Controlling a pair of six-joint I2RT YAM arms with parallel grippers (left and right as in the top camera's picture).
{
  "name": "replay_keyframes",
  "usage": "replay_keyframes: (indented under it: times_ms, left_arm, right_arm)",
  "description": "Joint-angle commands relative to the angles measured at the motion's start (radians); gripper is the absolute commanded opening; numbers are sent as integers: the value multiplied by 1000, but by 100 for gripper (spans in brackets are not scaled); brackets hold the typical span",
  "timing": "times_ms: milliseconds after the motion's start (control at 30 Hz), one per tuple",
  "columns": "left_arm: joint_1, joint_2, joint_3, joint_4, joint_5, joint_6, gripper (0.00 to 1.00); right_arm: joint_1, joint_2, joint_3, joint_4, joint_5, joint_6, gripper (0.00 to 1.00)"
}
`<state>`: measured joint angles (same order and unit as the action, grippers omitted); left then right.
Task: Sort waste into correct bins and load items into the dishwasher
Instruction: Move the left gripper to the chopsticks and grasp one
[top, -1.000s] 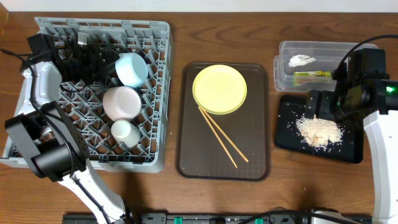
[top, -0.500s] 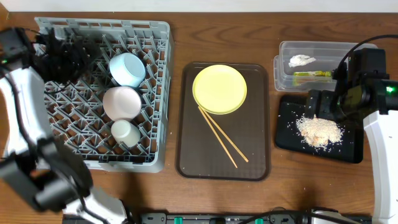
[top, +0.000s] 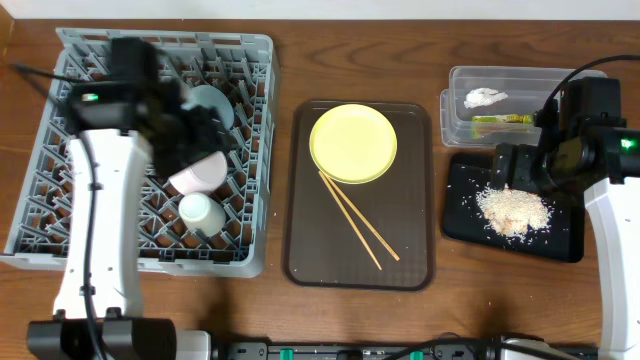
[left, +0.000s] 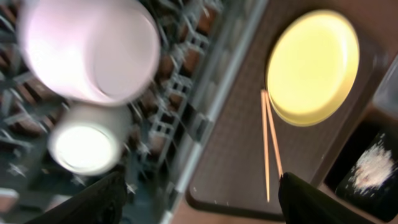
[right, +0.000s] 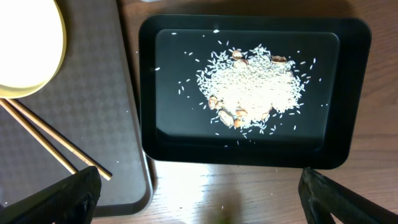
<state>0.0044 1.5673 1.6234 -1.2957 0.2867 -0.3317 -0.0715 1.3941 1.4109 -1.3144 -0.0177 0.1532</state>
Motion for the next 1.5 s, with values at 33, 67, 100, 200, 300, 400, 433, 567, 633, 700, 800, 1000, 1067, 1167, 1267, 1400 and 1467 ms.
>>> replay_keyframes:
  times_ms: [33, 67, 100, 200, 300, 400, 433, 567, 633, 700, 800, 1000, 1067, 1167, 1267, 1400, 1467]
  left_arm:
    - [-169, -7, -61, 5, -142, -219, 80]
    - [-210, -7, -80, 18, -174, -253, 81]
    - [-249, -7, -101, 35, -200, -285, 82]
    - [-362, -5, -171, 113, -206, -348, 86]
    - [-457, 1, -254, 219, -206, -392, 87]
    - [-539, 6, -348, 358, -206, -442, 87]
    - [-561, 8, -374, 400, -209, -453, 87]
    - [-638, 32, -455, 549, -259, -471, 87]
    - [-666, 55, -467, 578, -296, -471, 87]
    - [-693, 95, -468, 596, -323, -471, 87]
    - [-716, 154, -468, 617, -324, -479, 87]
    - [-737, 246, -468, 647, -321, -479, 87]
    - [-738, 264, -468, 647, -321, -479, 86]
    - [-739, 289, -468, 647, -320, -479, 84]
    - [-741, 313, -468, 647, -312, -479, 80]
    - [-741, 351, -468, 652, -267, -479, 80]
    - [-742, 374, -468, 650, -256, -478, 79]
  right_arm:
    - [-2, -1, 13, 2, 10, 6, 99]
    - [-2, -1, 13, 2, 10, 6, 99]
    - [-2, -1, 13, 2, 10, 6, 99]
    - [-2, -1, 13, 2, 10, 6, 99]
    - [-2, -1, 13, 1, 10, 6, 99]
    - [-2, -1, 13, 0, 10, 6, 99]
    - [-2, -1, 13, 0, 10, 6, 99]
    - [-2, -1, 13, -3, 10, 6, 99]
    - [-2, -1, 13, -3, 9, 6, 99]
    - [-2, -1, 13, -5, 9, 6, 99]
    - [-2, -1, 13, -6, 9, 6, 99]
    - [-2, -1, 13, -6, 10, 6, 99]
    - [-2, -1, 13, -6, 10, 6, 99]
    - [-2, -1, 13, -6, 10, 6, 99]
    - [-2, -1, 13, -6, 9, 6, 99]
    - [-2, -1, 13, -6, 10, 6, 99]
    - [-2, -1, 13, -6, 10, 6, 99]
